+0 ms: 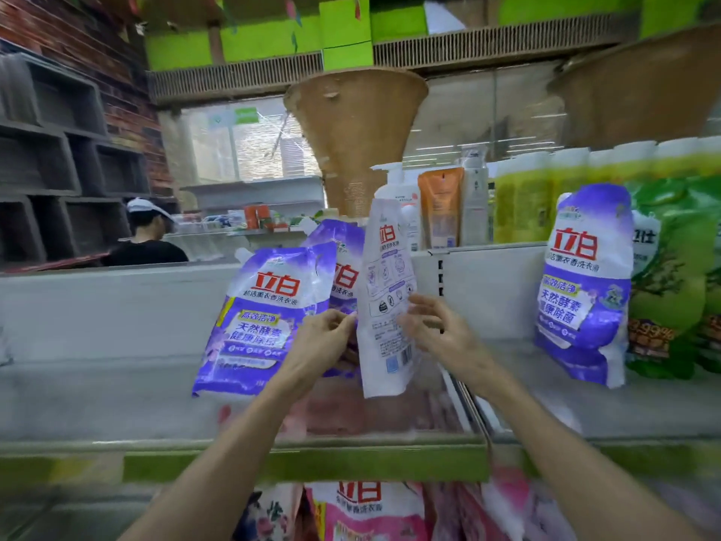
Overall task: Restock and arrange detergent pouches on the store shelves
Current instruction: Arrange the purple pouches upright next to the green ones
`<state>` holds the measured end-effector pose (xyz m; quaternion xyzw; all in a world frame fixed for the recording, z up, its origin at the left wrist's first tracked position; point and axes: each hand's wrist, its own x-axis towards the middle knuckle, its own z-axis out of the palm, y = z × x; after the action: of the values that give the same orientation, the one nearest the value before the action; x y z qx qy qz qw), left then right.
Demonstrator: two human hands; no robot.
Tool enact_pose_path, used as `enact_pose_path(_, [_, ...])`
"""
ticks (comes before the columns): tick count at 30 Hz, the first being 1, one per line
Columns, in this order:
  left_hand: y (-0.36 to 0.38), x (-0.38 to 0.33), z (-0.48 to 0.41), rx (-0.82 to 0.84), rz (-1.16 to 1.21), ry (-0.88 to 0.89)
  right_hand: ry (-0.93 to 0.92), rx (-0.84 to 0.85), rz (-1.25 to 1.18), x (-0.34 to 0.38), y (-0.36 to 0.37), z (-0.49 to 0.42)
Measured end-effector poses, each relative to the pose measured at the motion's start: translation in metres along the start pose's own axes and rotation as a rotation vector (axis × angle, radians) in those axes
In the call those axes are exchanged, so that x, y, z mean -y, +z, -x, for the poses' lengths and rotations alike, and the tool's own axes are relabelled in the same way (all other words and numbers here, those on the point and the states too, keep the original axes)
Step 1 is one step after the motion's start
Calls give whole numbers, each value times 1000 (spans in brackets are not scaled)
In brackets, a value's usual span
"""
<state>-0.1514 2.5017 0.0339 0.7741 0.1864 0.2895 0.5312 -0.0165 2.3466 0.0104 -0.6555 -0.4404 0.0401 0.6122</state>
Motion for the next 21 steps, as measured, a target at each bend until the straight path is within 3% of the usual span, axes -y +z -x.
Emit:
enact_pose_path(4, [5, -6, -2, 137, 54, 1, -8, 25, 27, 2, 3, 4])
enact_pose_path(9, [18, -13, 3, 443, 154, 33, -14, 48, -15, 4, -12, 7])
enact_pose_path(11, [18, -13, 0, 415, 165, 67, -13, -7, -41, 7, -20, 7])
enact_pose_path(16, [8, -8, -14, 153, 144, 47, 81, -58, -87, 7, -35, 4])
enact_pose_path(21, [8, -3, -19, 129, 128, 20, 175, -285, -505, 2, -53, -4])
